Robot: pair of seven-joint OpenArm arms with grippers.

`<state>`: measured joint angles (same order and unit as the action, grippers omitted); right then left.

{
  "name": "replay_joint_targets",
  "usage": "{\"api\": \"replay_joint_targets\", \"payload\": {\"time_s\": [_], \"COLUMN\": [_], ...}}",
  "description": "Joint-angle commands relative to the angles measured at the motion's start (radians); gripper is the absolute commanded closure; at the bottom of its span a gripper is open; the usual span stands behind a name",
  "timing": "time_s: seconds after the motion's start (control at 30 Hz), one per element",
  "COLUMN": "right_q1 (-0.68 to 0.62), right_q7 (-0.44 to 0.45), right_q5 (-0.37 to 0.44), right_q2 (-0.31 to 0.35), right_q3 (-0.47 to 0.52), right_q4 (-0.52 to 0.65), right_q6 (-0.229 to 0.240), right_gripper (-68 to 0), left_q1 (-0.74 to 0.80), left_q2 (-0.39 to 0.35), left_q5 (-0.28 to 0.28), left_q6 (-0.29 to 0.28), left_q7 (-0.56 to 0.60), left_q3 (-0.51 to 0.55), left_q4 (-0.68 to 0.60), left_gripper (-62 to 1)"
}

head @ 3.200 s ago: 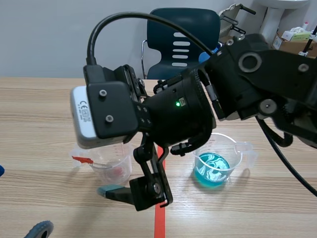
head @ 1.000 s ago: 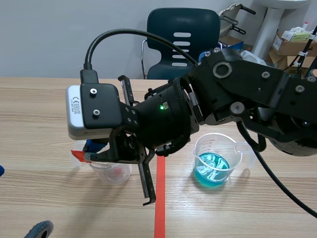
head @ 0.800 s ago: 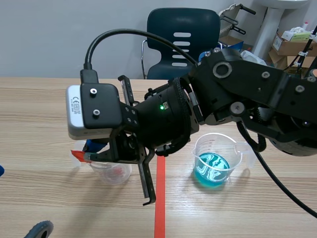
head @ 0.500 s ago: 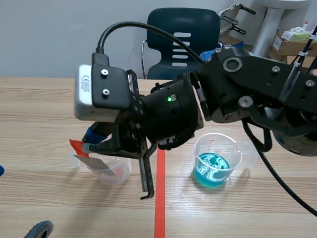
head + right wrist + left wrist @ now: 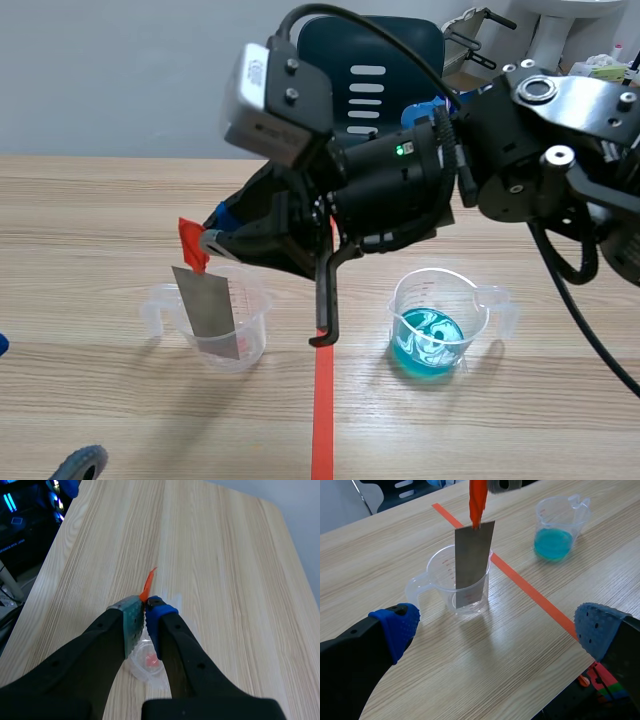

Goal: Do the redox reaction experiment

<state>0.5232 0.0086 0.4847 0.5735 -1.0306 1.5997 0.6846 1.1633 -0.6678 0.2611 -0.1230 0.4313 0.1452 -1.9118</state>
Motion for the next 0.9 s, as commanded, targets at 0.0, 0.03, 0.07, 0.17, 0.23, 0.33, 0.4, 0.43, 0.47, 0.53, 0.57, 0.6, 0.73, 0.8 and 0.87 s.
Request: {"api": "replay_joint_targets", "payload": {"time_s": [0.0,0.03,0.07,0.17,0.23,0.33,0.4,0.43,0.47,0.53,0.57,0.6,0.73,0.8,0.87], "right_q1": [0.035,0.044,0.053,0.077,0.092,0.109,0.117,0.119,0.122,0.128,0.134,0.138,0.157,0.165,0.175], "right_q7": [0.025,0.025,0.027,0.032,0.033,0.039,0.039,0.04,0.04,0.042,0.041,0.037,0.016,-0.005,-0.024], "right_q5": [0.029,0.041,0.05,0.09,0.105,0.137,0.153,0.159,0.173,0.204,0.225,0.238,0.307,0.35,0.388], "right_q2": [0.018,0.025,0.034,0.053,0.061,0.071,0.077,0.08,0.082,0.085,0.086,0.086,0.086,0.089,0.089], "right_q3": [0.022,0.023,0.023,0.023,0.023,0.023,0.023,0.023,0.023,0.023,0.023,0.023,0.023,0.023,0.023], "right_q4": [0.008,0.008,0.008,0.008,0.008,0.008,0.008,0.008,0.008,0.008,0.008,0.008,0.008,0.008,0.008], "right_q6": [-0.005,-0.005,-0.005,-0.008,-0.012,-0.016,-0.019,-0.024,-0.028,-0.034,-0.034,-0.034,-0.034,-0.034,-0.034], "right_gripper": [-1.0,-1.0,-1.0,-1.0,-1.0,-1.0,-1.0,-1.0,-1.0,-1.0,-1.0,-1.0,-1.0,-1.0,-1.0], "left_q1": [-0.003,-0.003,-0.003,-0.003,-0.003,-0.003,-0.003,-0.003,-0.003,-0.003,-0.003,-0.003,-0.003,-0.003,-0.003], "left_q2": [0.003,0.003,0.003,0.003,0.003,0.003,0.003,0.002,0.003,0.002,0.003,0.003,0.003,0.003,0.003], "left_q5": [0.004,0.004,0.004,0.004,0.004,0.004,0.004,0.004,0.004,0.004,0.004,0.004,0.004,0.004,0.004], "left_q6": [0.002,0.002,0.002,0.002,0.002,0.002,0.002,0.002,0.002,0.002,0.002,0.002,0.002,0.002,0.002], "left_q7": [0.014,0.014,0.014,0.014,0.014,0.014,0.014,0.014,0.014,0.014,0.014,0.014,0.014,0.014,0.014], "left_q3": [0.002,0.002,0.002,0.002,0.002,0.002,0.002,0.002,0.002,0.002,0.002,0.002,0.002,0.002,0.002], "left_q4": [-0.013,-0.013,-0.013,-0.013,-0.013,-0.013,-0.013,-0.013,-0.013,-0.013,-0.013,-0.013,-0.013,-0.013,-0.013], "left_gripper": [-62.3,-62.3,-62.3,-62.3,-62.3,-62.3,-62.3,-62.3,-62.3,-62.3,-62.3,-62.3,-62.3,-62.3,-62.3]}}
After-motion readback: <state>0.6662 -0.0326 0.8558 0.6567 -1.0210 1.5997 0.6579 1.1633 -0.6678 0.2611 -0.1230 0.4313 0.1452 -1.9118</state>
